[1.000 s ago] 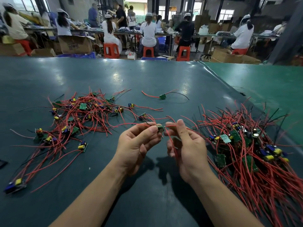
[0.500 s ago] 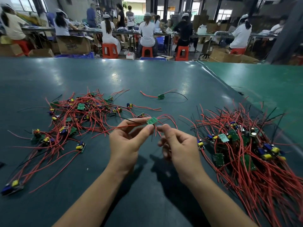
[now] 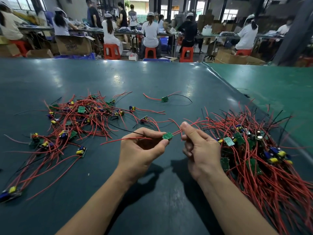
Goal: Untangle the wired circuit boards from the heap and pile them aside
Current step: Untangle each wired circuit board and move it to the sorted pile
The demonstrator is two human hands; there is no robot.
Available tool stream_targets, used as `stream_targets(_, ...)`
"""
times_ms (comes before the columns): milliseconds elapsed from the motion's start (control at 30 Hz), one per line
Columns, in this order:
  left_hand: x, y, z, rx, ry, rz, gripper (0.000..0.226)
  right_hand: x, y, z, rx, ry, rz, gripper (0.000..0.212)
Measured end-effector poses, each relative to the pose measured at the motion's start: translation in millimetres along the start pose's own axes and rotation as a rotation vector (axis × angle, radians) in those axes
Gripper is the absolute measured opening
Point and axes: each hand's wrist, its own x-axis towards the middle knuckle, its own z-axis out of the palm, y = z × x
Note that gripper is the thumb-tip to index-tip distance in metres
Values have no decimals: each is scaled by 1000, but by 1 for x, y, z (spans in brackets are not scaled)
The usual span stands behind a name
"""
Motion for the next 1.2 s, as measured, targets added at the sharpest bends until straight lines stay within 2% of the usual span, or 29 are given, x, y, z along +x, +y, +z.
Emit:
stream_targets(100, -1, 1, 0, -8, -11, 13, 20, 9, -5, -6, 39, 130, -80, 27)
stream_targets(200, -3, 2, 1, 0, -14, 48, 20, 12, -5, -8, -140, 215, -263, 27)
stream_targets(300, -5, 4, 0, 16, -43, 84, 20, 11, -6, -8, -249, 213, -395, 21)
stream_targets(500, -3, 6, -2, 12, -23, 47, 16, 14, 0, -12, -237, 133, -366, 8)
stream_targets(733, -5, 4, 0, 35, -50, 74, 11, 27, 7, -18, -313, 143, -348, 14)
stream_targets(833, -5, 4, -1, 26, -44, 74, 12, 28, 2, -18, -244, 160, -344, 6)
stream_targets(900, -3, 5, -3, 9, -34, 73, 11, 29, -1, -19, -185, 180, -363, 20)
stream_targets(967, -2, 6, -4, 1, -37, 74, 12, 30, -1, -20, -171, 204, -386, 25)
stream_targets(1100, -6, 7, 0, 23, -62, 68, 11, 29, 2, -19, -229, 295, -469, 8)
stream_targets(1200, -8, 5, 2, 39, -73, 65, 11, 31, 2, -21, -285, 319, -506, 26)
